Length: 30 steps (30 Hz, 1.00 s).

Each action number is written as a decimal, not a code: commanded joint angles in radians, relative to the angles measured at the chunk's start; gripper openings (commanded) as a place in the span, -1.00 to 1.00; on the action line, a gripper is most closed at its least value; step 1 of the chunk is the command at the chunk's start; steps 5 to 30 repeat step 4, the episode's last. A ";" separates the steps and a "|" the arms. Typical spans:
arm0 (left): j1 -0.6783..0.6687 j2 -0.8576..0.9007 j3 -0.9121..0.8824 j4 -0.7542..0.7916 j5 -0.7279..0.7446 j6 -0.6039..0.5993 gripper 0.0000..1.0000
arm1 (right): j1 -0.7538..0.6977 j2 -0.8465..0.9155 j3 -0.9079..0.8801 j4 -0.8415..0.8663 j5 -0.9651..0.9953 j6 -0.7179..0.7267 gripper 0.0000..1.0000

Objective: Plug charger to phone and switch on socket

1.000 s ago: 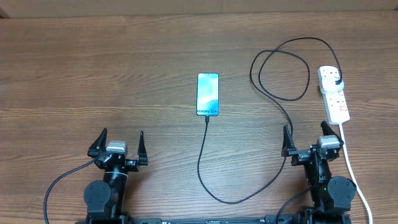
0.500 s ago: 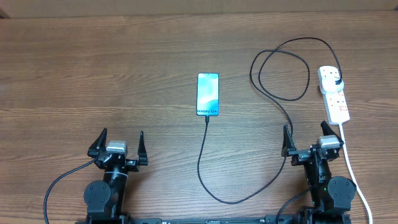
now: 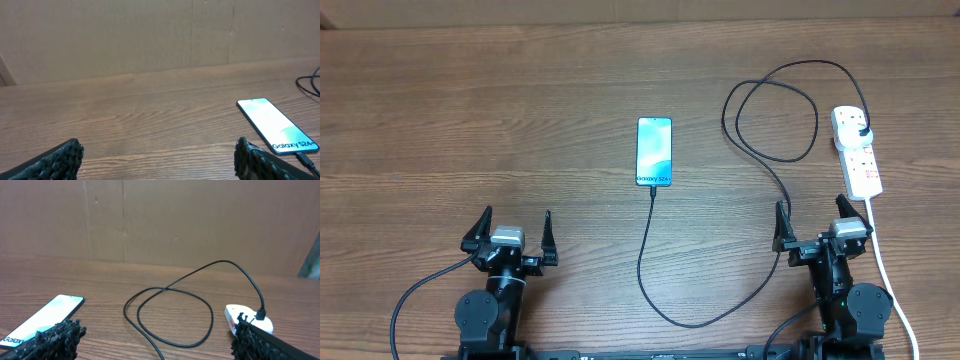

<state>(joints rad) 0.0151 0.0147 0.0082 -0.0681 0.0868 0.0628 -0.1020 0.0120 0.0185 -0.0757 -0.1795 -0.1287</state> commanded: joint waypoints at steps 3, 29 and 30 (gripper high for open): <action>0.004 -0.010 -0.003 -0.003 0.014 0.019 1.00 | 0.008 -0.009 -0.011 0.007 -0.001 -0.003 1.00; 0.004 -0.010 -0.003 -0.003 0.015 0.019 0.99 | 0.008 -0.009 -0.011 0.007 -0.001 -0.003 1.00; 0.004 -0.010 -0.003 -0.003 0.015 0.019 0.99 | 0.008 -0.009 -0.011 0.007 -0.001 -0.003 1.00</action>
